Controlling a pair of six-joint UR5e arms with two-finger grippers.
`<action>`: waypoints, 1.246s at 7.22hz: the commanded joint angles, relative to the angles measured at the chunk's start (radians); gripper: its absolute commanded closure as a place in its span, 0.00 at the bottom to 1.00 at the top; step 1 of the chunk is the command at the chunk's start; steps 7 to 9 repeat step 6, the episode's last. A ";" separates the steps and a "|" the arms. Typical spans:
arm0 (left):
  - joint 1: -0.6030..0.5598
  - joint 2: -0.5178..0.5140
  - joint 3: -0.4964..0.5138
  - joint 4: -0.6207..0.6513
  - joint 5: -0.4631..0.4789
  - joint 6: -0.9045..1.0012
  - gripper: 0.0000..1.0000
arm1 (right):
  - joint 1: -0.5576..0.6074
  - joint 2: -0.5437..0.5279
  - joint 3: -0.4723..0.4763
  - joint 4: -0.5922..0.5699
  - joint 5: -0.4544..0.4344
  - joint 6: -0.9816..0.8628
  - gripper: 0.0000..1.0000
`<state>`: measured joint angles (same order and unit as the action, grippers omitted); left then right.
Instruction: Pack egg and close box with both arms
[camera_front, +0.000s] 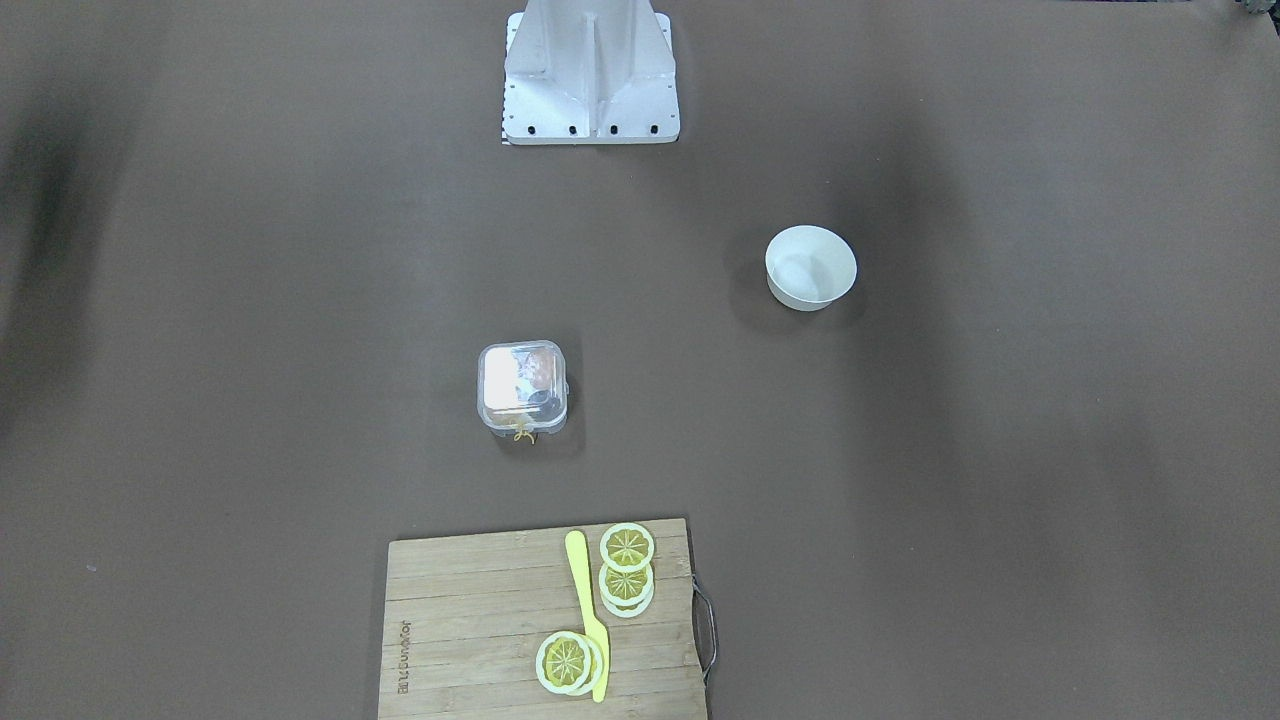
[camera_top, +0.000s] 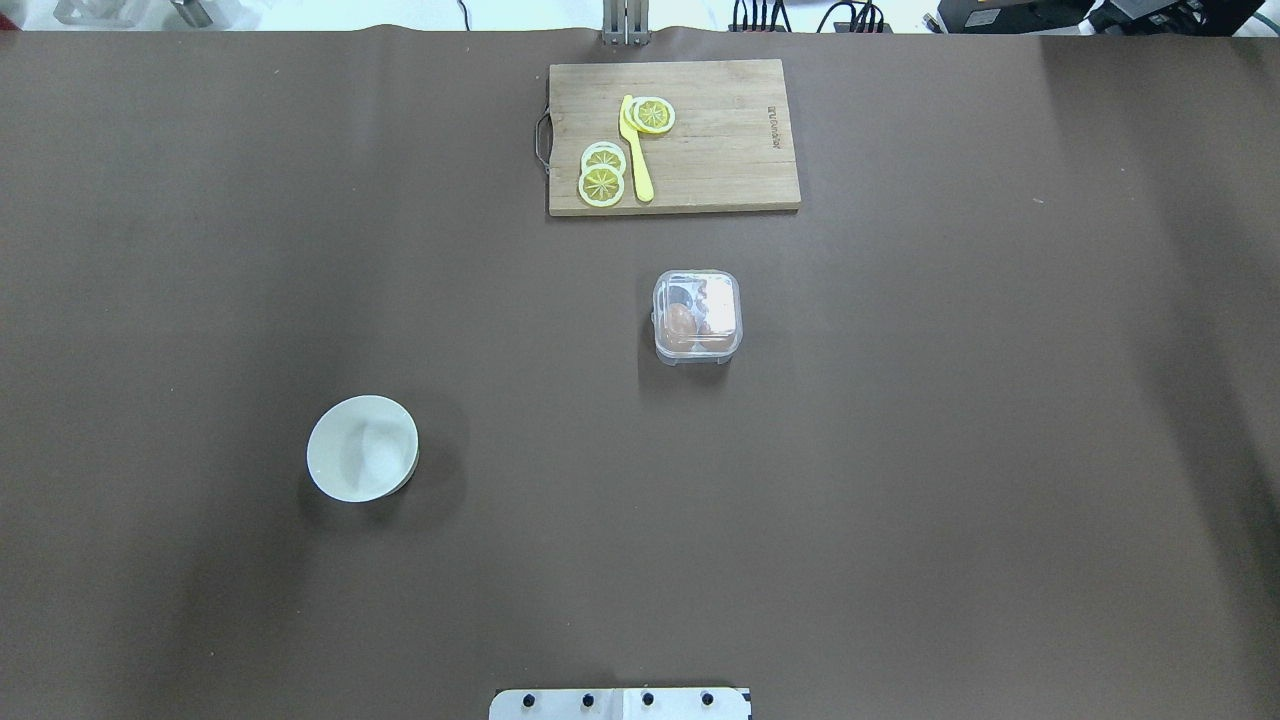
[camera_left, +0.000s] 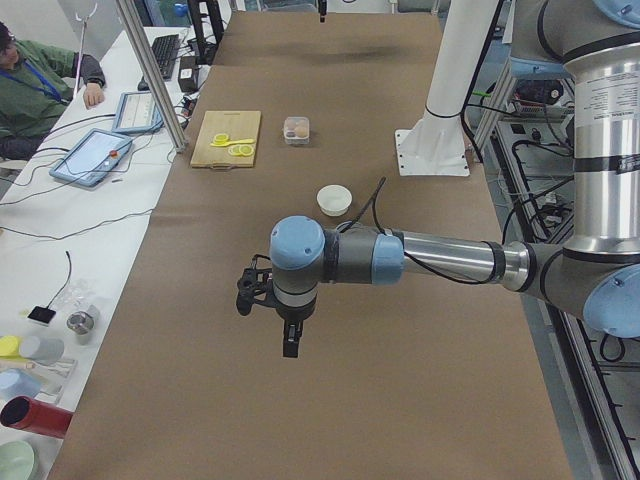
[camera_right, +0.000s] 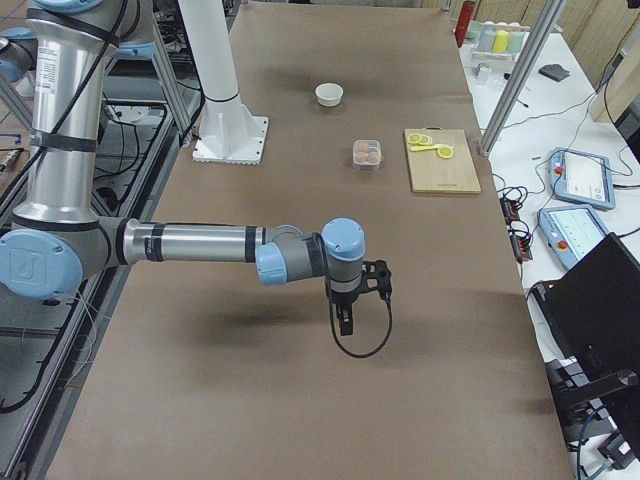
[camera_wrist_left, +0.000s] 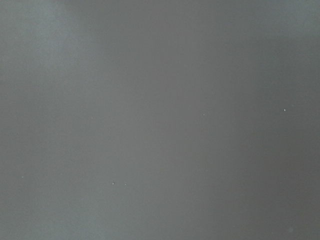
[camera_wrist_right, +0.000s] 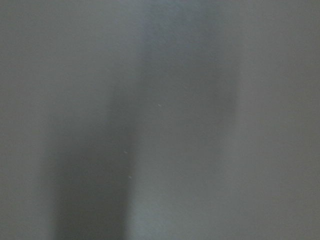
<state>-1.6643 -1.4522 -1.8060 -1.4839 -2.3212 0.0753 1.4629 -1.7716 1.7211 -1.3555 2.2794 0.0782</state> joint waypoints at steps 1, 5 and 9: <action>0.002 -0.037 0.029 0.013 0.000 0.000 0.02 | 0.100 -0.045 0.001 -0.035 -0.020 -0.067 0.00; 0.035 -0.037 0.031 0.001 0.002 0.014 0.02 | 0.102 0.034 0.074 -0.294 -0.046 -0.117 0.00; 0.035 -0.034 0.048 -0.002 -0.001 0.012 0.02 | 0.099 0.037 0.074 -0.294 -0.047 -0.117 0.00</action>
